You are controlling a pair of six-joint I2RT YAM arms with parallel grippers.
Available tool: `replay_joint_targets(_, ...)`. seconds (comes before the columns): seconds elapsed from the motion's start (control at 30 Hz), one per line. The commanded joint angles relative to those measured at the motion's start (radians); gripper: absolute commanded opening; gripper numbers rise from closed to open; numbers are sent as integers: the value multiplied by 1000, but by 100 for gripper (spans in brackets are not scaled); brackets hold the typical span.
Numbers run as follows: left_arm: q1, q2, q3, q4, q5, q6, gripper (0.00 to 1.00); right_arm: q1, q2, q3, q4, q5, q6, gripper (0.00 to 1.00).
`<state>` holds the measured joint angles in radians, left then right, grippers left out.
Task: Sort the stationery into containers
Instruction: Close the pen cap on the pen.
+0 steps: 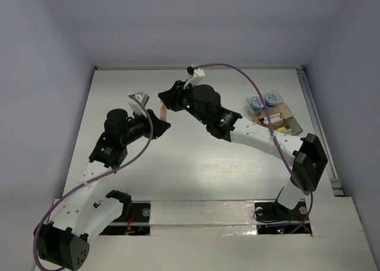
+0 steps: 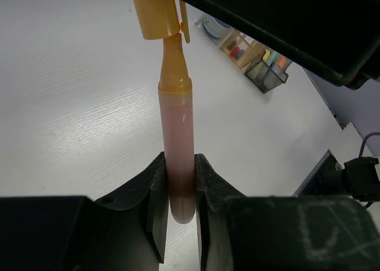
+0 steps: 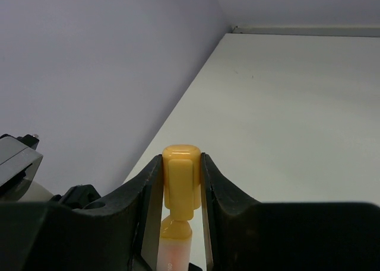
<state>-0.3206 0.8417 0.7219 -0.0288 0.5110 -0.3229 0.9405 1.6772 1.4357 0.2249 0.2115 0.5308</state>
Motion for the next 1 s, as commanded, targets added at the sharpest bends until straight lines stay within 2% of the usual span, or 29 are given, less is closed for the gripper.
replay_joint_targets(0.0, -5, -23, 27, 43, -3, 15, 0, 30, -2, 49, 19, 28, -23, 0)
replay_joint_targets(0.2, -5, -46, 30, 30, -112, 15, 0, 61, -19, -6, 21, 46, -5, 0)
replay_joint_targets(0.6, -5, -81, 27, 30, -132, 10, 0, 95, -43, -116, 99, -15, 83, 0)
replay_joint_targets(0.97, -5, -82, 28, 32, -131, 8, 0, 133, -10, -155, 62, -38, 100, 0)
